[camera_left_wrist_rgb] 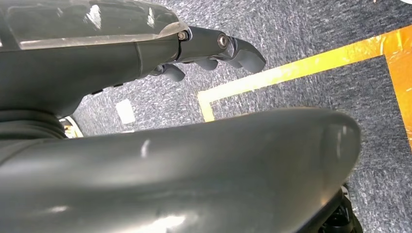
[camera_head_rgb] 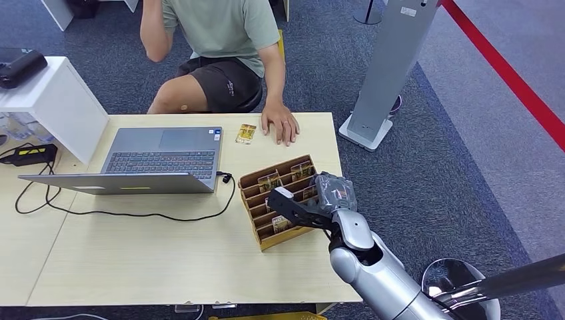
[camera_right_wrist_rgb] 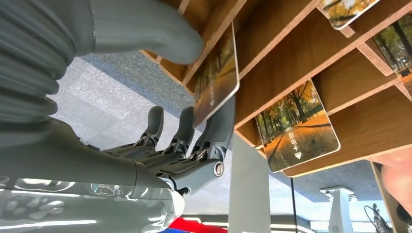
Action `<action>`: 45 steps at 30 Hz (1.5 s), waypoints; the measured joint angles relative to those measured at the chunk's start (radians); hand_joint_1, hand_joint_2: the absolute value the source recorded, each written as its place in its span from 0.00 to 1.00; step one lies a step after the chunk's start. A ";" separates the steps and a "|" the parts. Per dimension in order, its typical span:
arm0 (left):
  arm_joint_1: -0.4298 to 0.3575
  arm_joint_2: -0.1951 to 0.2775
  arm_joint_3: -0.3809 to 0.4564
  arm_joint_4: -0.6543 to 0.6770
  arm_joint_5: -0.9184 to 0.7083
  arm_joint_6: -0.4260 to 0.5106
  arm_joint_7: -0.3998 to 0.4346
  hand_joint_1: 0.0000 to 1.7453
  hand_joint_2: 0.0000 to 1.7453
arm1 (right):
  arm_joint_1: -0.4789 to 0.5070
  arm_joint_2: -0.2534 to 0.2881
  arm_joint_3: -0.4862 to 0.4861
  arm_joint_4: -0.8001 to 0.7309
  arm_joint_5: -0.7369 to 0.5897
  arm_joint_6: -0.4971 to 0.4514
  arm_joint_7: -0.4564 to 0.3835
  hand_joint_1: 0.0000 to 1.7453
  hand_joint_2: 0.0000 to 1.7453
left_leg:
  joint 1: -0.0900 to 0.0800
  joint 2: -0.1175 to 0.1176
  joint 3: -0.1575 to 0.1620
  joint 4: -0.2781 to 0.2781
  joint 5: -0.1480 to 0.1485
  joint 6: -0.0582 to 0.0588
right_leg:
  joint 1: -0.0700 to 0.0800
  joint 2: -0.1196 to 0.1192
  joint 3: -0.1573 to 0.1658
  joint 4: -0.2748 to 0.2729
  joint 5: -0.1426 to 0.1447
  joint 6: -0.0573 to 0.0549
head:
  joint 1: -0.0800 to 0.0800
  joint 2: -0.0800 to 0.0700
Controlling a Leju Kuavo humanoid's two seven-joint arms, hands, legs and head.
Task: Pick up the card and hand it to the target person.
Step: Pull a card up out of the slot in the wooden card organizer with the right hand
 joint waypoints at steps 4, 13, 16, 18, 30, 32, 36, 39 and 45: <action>0.000 0.000 0.000 0.000 0.000 0.000 0.000 0.00 0.00 | 0.000 0.000 0.000 0.001 0.000 0.000 0.000 0.82 1.00 | 0.000 0.000 0.000 0.000 0.000 0.000 | 0.000 0.000 0.000 0.000 0.000 0.000 | 0.000 0.000; -0.005 -0.001 -0.014 0.000 -0.007 -0.003 0.001 0.00 0.00 | 0.002 -0.003 -0.012 0.006 0.000 -0.004 0.000 0.95 1.00 | 0.000 0.000 0.000 0.000 0.001 0.000 | 0.000 0.000 0.000 0.000 0.001 0.000 | 0.000 0.000; -0.008 0.000 -0.023 0.000 -0.012 -0.001 0.005 0.00 0.00 | 0.005 -0.003 -0.018 0.002 0.001 0.000 0.000 0.89 1.00 | 0.000 -0.001 0.000 0.000 0.001 0.000 | 0.000 -0.001 0.000 0.000 0.001 0.000 | 0.000 0.000; -0.009 0.001 -0.022 -0.001 -0.009 0.002 -0.001 0.00 0.00 | 0.008 -0.004 -0.022 0.000 0.004 0.003 0.000 0.89 1.00 | 0.000 -0.001 0.000 0.000 0.001 0.000 | 0.000 -0.001 0.000 0.000 0.000 0.000 | 0.000 0.000; -0.010 0.002 -0.021 0.000 0.005 0.004 -0.001 0.00 0.00 | -0.040 -0.003 0.004 -0.063 0.016 -0.009 -0.002 0.89 1.00 | 0.000 0.001 -0.001 0.001 0.000 0.000 | 0.000 0.000 -0.001 0.001 0.000 0.000 | 0.000 0.000; -0.010 0.002 -0.023 -0.001 0.006 0.004 0.000 0.00 0.00 | -0.063 -0.003 0.016 -0.090 0.022 -0.020 -0.003 0.89 1.00 | 0.000 0.002 -0.002 0.002 0.000 0.000 | 0.000 0.002 -0.003 0.002 0.000 0.000 | 0.000 0.000; -0.014 0.001 -0.033 -0.002 0.003 0.005 0.001 0.00 0.00 | -0.135 0.002 0.044 -0.133 0.050 -0.093 -0.032 0.89 1.00 | -0.001 0.004 -0.004 0.003 0.000 0.000 | -0.001 0.004 -0.005 0.004 0.000 0.000 | 0.000 0.000; -0.022 -0.002 -0.043 -0.002 -0.002 0.006 0.003 0.00 0.00 | -0.198 0.019 0.061 -0.110 0.064 -0.157 -0.070 0.89 1.00 | -0.001 0.005 -0.004 0.004 0.000 0.000 | -0.001 0.005 -0.006 0.005 0.001 0.000 | 0.000 0.000; -0.046 -0.008 -0.075 0.000 -0.020 -0.001 0.020 0.00 0.00 | -0.344 0.105 0.095 0.128 0.046 -0.302 -0.174 0.89 1.00 | -0.001 0.007 -0.004 0.003 0.000 0.000 | -0.001 0.007 -0.007 0.005 0.002 0.000 | 0.000 0.000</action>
